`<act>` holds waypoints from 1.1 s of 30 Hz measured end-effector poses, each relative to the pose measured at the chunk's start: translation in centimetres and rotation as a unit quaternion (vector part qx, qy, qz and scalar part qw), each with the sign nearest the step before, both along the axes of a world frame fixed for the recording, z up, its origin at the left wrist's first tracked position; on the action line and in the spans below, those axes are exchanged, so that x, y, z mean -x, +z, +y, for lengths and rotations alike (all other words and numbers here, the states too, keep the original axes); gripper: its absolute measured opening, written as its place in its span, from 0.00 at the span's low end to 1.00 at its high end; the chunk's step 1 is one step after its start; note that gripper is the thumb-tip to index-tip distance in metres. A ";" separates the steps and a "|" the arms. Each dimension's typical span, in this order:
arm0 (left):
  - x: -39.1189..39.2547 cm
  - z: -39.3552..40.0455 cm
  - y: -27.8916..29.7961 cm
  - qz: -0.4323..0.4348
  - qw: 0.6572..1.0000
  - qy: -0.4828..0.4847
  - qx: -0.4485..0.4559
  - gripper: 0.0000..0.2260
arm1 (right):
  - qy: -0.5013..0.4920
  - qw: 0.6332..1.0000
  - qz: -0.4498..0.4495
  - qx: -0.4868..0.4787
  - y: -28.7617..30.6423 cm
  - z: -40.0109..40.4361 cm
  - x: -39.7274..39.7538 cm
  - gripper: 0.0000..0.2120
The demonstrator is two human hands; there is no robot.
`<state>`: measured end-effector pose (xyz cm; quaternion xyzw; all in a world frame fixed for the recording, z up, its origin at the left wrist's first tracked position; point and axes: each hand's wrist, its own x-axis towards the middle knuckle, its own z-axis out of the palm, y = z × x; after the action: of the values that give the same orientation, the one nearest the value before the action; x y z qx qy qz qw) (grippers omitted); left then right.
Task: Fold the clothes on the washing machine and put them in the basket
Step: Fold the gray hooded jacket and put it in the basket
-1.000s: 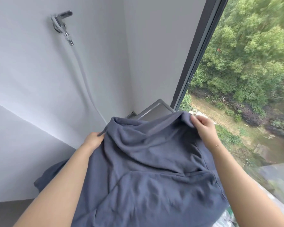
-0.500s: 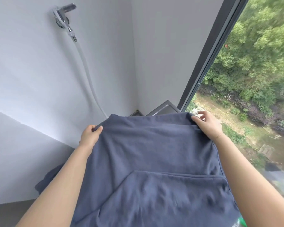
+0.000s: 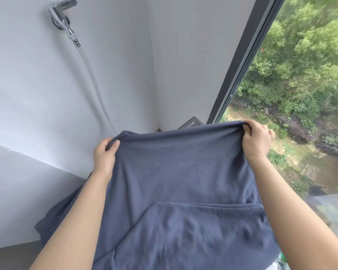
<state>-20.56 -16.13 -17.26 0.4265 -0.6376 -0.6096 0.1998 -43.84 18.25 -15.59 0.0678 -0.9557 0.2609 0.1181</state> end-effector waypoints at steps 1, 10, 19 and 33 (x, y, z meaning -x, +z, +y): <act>-0.7 0.5 0.9 0.013 1.000 -0.004 0.013 0.04 | 0.006 0.999 0.034 0.015 0.1 0.7 -0.9 0.11; -13.2 7.8 3.0 -0.084 0.941 -0.094 0.313 0.13 | -0.006 0.987 0.139 0.074 -2.8 9.1 -14.7 0.08; -15.5 11.0 1.8 -0.173 0.920 -0.059 0.346 0.18 | -0.060 0.989 0.114 0.068 -2.5 11.1 -16.5 0.05; -16.0 9.8 2.3 -0.186 0.941 -0.039 0.281 0.16 | 0.012 0.973 -0.152 0.174 3.2 4.2 -18.2 0.10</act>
<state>-4.56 -6.30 -15.01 0.4333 -0.8249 -0.3229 0.1658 -25.68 22.48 -12.35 0.0168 -0.9014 0.4321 -0.0219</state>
